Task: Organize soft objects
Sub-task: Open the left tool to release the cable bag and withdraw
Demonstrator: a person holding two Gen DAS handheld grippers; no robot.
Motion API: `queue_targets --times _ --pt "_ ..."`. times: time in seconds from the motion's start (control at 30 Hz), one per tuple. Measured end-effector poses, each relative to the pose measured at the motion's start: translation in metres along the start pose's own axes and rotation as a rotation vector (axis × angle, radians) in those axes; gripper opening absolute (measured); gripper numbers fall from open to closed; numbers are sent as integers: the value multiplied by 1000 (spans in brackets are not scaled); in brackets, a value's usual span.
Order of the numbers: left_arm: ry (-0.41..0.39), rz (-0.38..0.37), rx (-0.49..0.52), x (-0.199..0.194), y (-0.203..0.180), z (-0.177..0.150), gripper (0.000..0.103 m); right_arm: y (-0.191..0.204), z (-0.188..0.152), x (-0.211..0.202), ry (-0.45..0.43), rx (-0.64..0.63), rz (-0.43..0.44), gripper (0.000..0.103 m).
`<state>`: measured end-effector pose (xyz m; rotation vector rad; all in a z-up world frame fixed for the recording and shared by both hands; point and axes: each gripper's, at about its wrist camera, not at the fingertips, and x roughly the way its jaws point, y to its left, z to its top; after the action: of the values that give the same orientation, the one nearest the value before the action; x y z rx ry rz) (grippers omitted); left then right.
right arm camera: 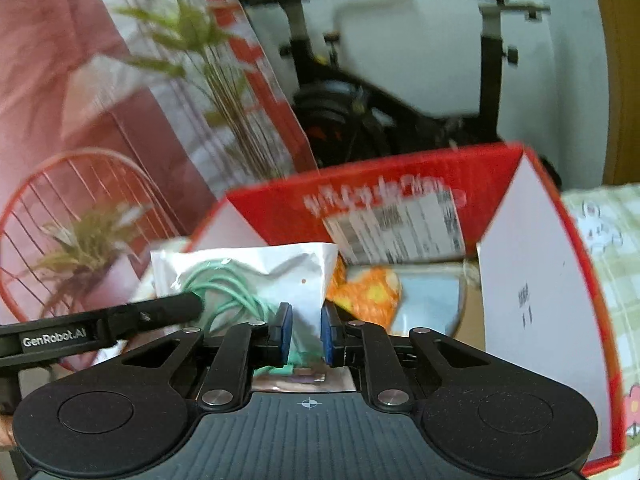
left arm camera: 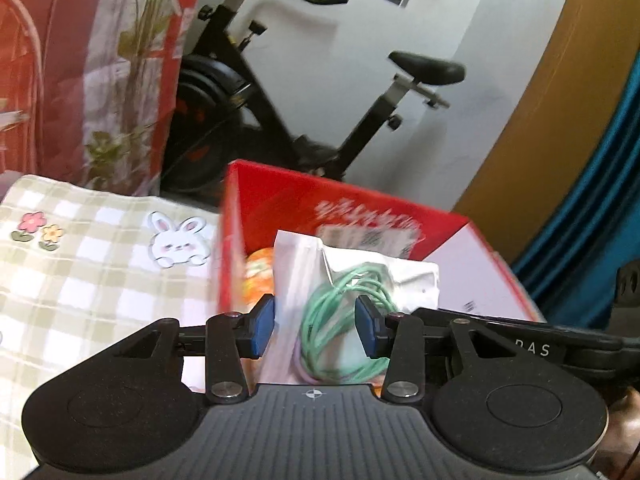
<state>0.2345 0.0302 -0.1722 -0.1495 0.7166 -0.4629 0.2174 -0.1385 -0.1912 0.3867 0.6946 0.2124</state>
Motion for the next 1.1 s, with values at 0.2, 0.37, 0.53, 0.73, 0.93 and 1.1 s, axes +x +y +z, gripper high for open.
queue_targets --times 0.2,0.37,0.53,0.73,0.93,1.1 --pt "-16 20 41 -6 -6 1 59 0 -5 16 64 -4 -65 16" --pt "-40 47 87 -12 -14 4 71 10 -4 19 69 -60 -168 31" --pt "-46 68 102 -20 -18 4 82 9 1 3 26 -100 -224 54" --pt "-47 111 116 -36 -26 2 99 6 2 -24 -2 -105 -222 90" --pt "-46 158 149 -56 -37 -4 100 6 -4 -55 -35 -105 -193 103" --pt "-49 183 163 -74 -46 -13 101 7 -14 -77 -53 -108 -194 103"
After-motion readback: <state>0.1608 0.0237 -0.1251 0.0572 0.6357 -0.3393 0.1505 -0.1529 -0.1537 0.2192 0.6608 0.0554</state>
